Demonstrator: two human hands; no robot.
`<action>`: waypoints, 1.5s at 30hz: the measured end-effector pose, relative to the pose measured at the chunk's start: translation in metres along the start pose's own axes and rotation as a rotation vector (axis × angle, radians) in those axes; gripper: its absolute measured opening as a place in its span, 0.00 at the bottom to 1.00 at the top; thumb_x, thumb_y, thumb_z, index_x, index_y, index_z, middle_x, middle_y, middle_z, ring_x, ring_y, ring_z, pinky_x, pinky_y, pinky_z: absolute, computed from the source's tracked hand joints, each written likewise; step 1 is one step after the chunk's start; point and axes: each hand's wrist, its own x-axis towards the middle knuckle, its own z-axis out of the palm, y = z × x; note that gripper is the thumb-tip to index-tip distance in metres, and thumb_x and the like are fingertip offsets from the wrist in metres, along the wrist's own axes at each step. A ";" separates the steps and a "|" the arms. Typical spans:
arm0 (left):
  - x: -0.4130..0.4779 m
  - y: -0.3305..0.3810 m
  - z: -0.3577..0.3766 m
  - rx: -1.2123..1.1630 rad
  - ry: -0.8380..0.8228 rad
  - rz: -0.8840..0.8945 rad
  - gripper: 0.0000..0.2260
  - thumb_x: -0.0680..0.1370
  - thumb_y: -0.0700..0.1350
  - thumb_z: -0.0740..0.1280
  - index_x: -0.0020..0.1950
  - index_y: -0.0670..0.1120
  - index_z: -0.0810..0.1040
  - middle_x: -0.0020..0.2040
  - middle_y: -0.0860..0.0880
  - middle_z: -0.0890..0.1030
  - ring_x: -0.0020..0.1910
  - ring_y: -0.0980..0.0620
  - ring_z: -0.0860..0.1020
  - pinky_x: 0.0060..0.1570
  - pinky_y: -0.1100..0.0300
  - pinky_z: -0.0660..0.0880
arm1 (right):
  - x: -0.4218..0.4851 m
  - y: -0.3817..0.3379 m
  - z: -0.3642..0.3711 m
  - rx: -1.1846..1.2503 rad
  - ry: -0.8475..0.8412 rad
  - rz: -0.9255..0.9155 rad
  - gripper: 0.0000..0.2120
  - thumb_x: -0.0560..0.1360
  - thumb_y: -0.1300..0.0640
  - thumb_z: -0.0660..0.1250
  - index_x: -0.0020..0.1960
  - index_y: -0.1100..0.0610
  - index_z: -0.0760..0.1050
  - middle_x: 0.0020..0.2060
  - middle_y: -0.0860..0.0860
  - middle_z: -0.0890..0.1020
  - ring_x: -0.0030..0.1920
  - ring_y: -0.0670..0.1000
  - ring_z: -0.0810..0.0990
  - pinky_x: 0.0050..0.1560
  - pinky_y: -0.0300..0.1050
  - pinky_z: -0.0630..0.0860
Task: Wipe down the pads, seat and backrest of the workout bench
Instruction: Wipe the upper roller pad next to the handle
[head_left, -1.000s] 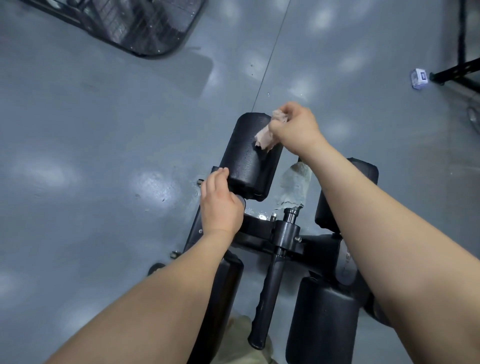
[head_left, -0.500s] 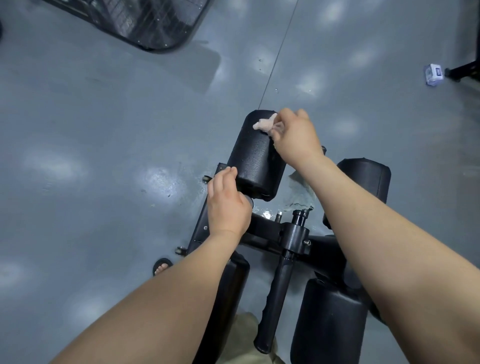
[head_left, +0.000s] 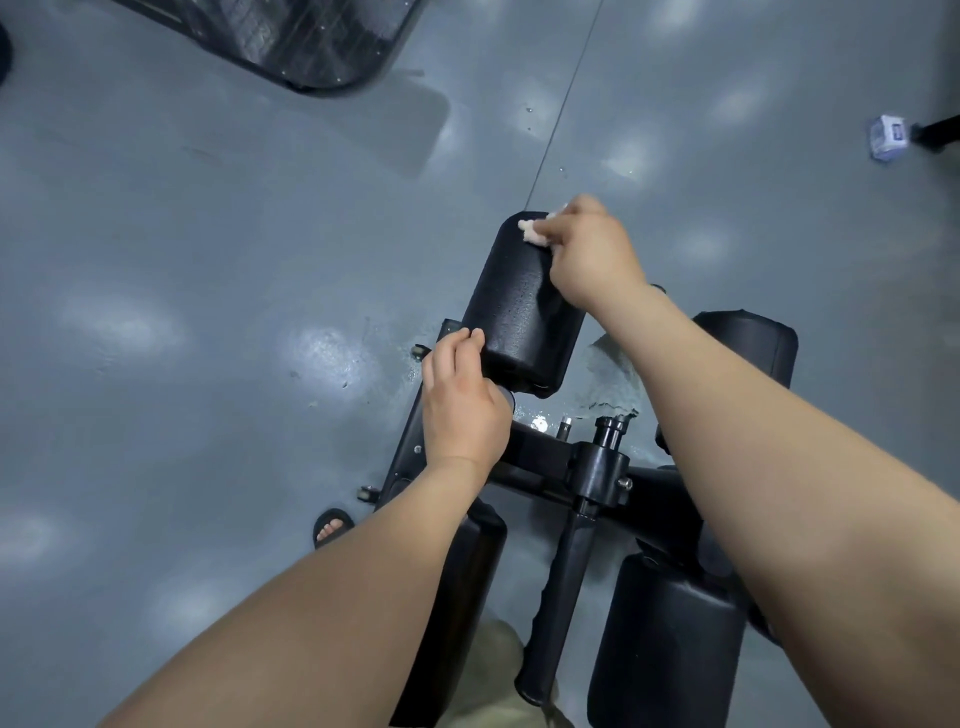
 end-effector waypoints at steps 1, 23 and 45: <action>0.000 0.000 0.000 0.000 0.000 -0.001 0.24 0.74 0.32 0.58 0.70 0.42 0.73 0.68 0.48 0.71 0.67 0.48 0.67 0.67 0.57 0.69 | -0.004 -0.002 0.000 -0.007 -0.019 0.000 0.15 0.79 0.64 0.63 0.62 0.55 0.82 0.58 0.53 0.76 0.62 0.54 0.77 0.58 0.37 0.70; 0.000 0.003 -0.002 -0.116 -0.014 -0.110 0.27 0.72 0.32 0.57 0.70 0.44 0.70 0.69 0.46 0.72 0.69 0.45 0.68 0.68 0.53 0.67 | -0.099 -0.033 0.031 -0.089 -0.102 -0.155 0.19 0.78 0.64 0.64 0.65 0.50 0.81 0.59 0.55 0.77 0.61 0.62 0.74 0.61 0.49 0.74; -0.006 0.002 -0.003 -0.038 0.045 0.043 0.27 0.71 0.42 0.47 0.63 0.43 0.77 0.64 0.46 0.74 0.64 0.44 0.69 0.61 0.59 0.69 | -0.059 -0.018 -0.014 0.100 0.166 0.128 0.13 0.81 0.52 0.60 0.57 0.54 0.81 0.56 0.58 0.76 0.59 0.53 0.74 0.55 0.41 0.71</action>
